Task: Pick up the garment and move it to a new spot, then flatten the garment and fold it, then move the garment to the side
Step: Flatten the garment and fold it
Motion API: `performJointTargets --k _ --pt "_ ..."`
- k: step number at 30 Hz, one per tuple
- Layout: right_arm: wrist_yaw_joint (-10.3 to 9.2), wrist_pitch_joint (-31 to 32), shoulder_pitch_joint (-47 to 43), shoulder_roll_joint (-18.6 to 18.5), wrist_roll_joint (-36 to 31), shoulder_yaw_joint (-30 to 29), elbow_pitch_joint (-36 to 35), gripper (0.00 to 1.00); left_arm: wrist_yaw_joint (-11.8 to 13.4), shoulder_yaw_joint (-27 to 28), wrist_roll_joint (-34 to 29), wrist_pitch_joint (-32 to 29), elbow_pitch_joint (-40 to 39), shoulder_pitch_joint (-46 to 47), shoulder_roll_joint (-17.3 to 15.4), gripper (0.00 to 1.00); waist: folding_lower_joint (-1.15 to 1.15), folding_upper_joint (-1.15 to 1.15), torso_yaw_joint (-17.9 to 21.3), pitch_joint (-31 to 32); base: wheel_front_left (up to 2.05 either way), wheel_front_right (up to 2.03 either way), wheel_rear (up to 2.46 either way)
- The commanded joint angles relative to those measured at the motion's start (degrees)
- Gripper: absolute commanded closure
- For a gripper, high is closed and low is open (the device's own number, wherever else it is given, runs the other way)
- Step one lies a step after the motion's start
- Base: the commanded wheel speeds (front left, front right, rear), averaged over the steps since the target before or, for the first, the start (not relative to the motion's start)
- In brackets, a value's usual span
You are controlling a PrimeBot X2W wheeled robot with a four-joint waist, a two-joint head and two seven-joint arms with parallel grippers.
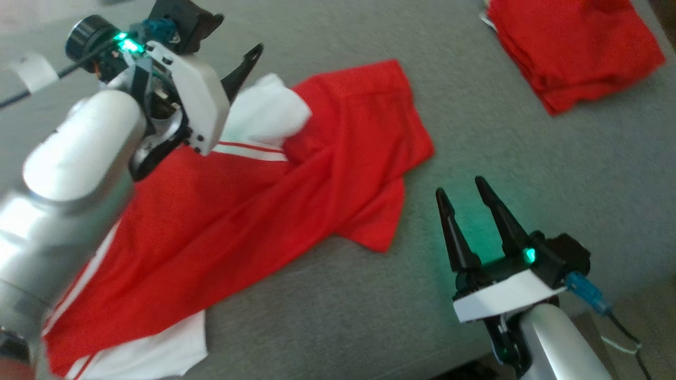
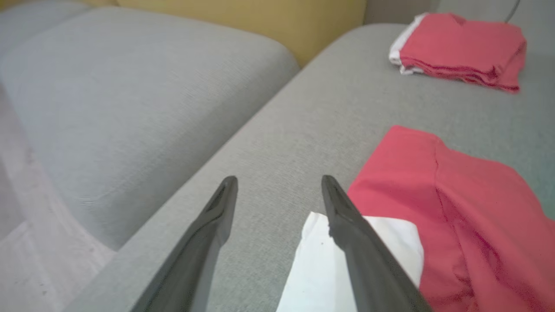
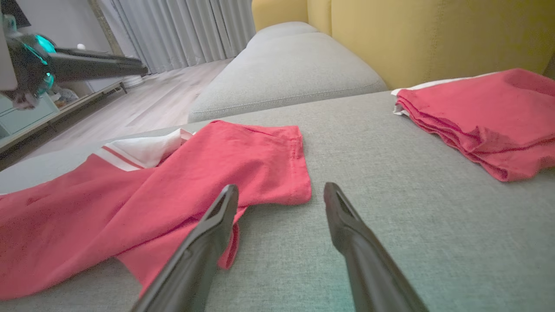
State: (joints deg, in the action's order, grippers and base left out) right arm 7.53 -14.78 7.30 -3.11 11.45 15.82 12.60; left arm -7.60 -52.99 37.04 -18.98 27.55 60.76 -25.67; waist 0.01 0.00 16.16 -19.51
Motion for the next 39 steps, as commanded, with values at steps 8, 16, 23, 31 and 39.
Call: performJointTargets --k 8,16,23,31,39 --pt "-0.04 -0.2 2.4 0.2 3.8 2.4 -2.7 0.00 0.1 -10.6 7.0 -3.3 4.9 9.6 -6.8 0.00 -0.01 0.00 8.3 -7.4 0.00 0.00 0.00" --pt "-0.04 -0.2 2.5 0.2 5.4 2.5 -2.9 0.00 0.1 -17.1 13.6 -6.5 4.9 10.5 -9.3 0.00 -0.01 0.00 9.3 -8.0 0.00 0.00 0.00" --pt "-0.04 -0.2 2.5 0.2 5.8 2.1 -3.0 0.00 0.1 -19.6 17.7 -9.1 1.2 10.4 -10.7 1.00 -0.01 0.00 9.2 -8.0 0.00 0.00 0.00" --pt "-0.04 -0.2 3.3 0.2 2.9 0.6 -3.1 0.00 0.1 -20.3 14.9 -2.5 -2.7 12.8 -10.9 1.00 -0.01 0.00 6.0 -5.6 0.00 0.00 0.00" --pt "-0.04 -0.2 4.6 -0.1 -1.2 -3.4 -3.2 0.00 0.1 -20.3 12.4 7.6 -4.9 14.3 -10.0 1.00 -0.01 0.00 -0.1 -0.2 0.00 0.00 0.00"
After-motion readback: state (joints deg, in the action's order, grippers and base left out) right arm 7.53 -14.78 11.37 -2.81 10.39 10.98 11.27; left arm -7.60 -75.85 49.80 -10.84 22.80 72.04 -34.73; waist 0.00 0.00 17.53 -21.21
